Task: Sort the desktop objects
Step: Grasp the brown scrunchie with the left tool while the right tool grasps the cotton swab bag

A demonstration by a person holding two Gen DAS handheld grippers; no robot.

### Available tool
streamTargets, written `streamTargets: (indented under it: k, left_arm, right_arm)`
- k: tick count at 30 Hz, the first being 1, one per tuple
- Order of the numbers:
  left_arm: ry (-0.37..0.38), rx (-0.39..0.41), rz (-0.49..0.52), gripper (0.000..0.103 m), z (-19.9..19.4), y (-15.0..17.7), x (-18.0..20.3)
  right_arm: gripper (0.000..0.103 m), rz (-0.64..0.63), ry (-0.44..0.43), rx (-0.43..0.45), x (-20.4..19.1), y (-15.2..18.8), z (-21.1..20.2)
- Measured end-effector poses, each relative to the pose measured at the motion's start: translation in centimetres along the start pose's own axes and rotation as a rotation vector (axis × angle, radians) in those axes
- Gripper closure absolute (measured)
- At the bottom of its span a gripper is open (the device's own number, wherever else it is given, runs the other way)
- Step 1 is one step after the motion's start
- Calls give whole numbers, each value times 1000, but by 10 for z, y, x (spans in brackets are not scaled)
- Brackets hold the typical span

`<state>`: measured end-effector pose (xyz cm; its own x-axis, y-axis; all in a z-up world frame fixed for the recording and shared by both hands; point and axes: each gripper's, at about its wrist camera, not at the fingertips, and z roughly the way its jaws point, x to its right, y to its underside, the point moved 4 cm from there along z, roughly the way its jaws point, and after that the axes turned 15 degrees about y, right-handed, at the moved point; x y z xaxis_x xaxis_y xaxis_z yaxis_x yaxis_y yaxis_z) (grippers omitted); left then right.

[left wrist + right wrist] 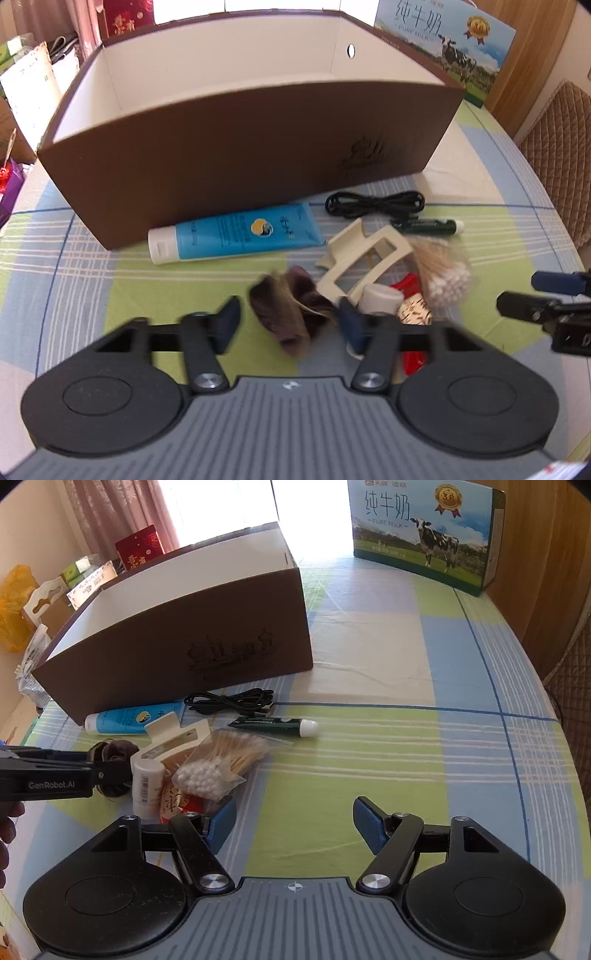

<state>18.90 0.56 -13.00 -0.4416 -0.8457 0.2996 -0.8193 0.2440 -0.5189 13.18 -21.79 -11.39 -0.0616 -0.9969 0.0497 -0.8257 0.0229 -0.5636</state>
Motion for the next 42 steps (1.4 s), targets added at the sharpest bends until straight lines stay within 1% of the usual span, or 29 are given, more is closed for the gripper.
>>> streamTargets:
  k: [2,3,7,9,14,20,21,22,24,25,27,29,31,32,33,34,35,36,38,42]
  left_arm:
    - [10,2,-1,83,-2,2,-5]
    - [11,5,3,84,-3,3,-7]
    - [-59,8,40,85,-11,7,-16]
    - [-82,10,29,85,-16,8,-24]
    - [-99,18,-22,85,-26,11,-42]
    - [-91,19,-34,85,-29,13,-47]
    - [-89,18,-31,85,-29,13,-45]
    - [-87,17,-28,85,-29,13,-44]
    - [-80,12,-24,85,-29,13,-43]
    - [-76,9,-21,85,-29,14,-42]
    - [-72,3,-11,85,-29,14,-40]
    - [-61,-3,-8,84,-28,15,-39]
    - [-62,-3,-9,81,-28,15,-38]
    - [-64,-4,-7,78,-27,16,-37]
    - [-65,-4,-3,74,-27,16,-37]
    - [-67,-3,0,72,-26,15,-36]
    - [-68,-3,1,70,-25,15,-35]
    - [-68,-4,2,65,-24,14,-35]
    - [-75,2,3,57,-22,12,-34]
    - [-85,11,14,51,-20,7,-33]
  right_arm:
    - [35,5,-1,1,0,-1,1]
    - [35,9,-6,3,0,-2,1]
    - [35,23,-47,24,-7,-8,0]
    - [35,31,-76,31,-12,-13,0]
    - [35,20,-114,33,-34,-26,4]
    - [35,1,-105,-21,-54,-29,29]
    - [38,-4,-98,-26,-55,-28,32]
    - [52,-12,-87,-32,-55,-27,34]
    - [66,-7,-86,-59,-51,-25,38]
    - [68,3,-89,-73,-47,-23,40]
    - [71,14,-67,-86,-35,-20,42]
    - [71,28,-46,-92,-22,-17,42]
    - [71,52,-49,-99,-9,-14,42]
    - [70,63,-53,-96,-4,-14,41]
    - [65,70,-54,-93,0,-14,41]
    - [55,76,-49,-92,3,-14,40]
    - [50,83,-42,-88,4,-14,40]
    - [44,87,-36,-84,4,-15,40]
    - [44,85,-29,-82,1,-15,42]
    - [44,77,6,-78,-8,-16,51]
